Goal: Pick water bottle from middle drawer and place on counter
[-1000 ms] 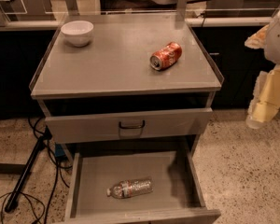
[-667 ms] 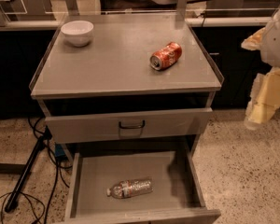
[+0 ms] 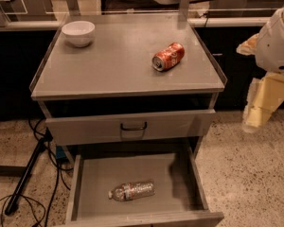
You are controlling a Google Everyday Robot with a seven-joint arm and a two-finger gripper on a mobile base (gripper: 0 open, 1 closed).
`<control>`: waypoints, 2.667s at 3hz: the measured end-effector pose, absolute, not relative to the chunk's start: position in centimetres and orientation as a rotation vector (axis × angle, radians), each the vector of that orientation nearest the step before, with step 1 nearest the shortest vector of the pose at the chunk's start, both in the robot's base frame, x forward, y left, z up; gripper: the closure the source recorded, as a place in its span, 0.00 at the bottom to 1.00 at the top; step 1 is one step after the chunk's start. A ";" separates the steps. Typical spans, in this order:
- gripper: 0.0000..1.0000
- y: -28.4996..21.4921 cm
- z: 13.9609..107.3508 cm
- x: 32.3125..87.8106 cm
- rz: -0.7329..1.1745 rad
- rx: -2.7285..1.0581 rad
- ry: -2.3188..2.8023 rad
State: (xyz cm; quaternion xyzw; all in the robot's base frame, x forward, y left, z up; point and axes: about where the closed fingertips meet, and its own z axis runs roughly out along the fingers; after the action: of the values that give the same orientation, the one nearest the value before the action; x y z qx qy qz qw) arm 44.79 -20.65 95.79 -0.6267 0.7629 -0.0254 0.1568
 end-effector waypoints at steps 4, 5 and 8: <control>0.00 -15.1 85.7 44.7 0.094 -1.898 2.110; 0.00 -13.5 81.6 45.1 0.202 -1.901 2.060; 0.00 -11.1 75.8 45.7 0.138 -2.000 2.040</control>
Offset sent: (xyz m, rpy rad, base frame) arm 0.0128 0.0418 -0.0783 0.0497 0.0111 0.0477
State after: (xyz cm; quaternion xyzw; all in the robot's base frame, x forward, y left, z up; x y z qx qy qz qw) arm 45.71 -11.13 75.83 -0.6924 0.7061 0.0479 0.1403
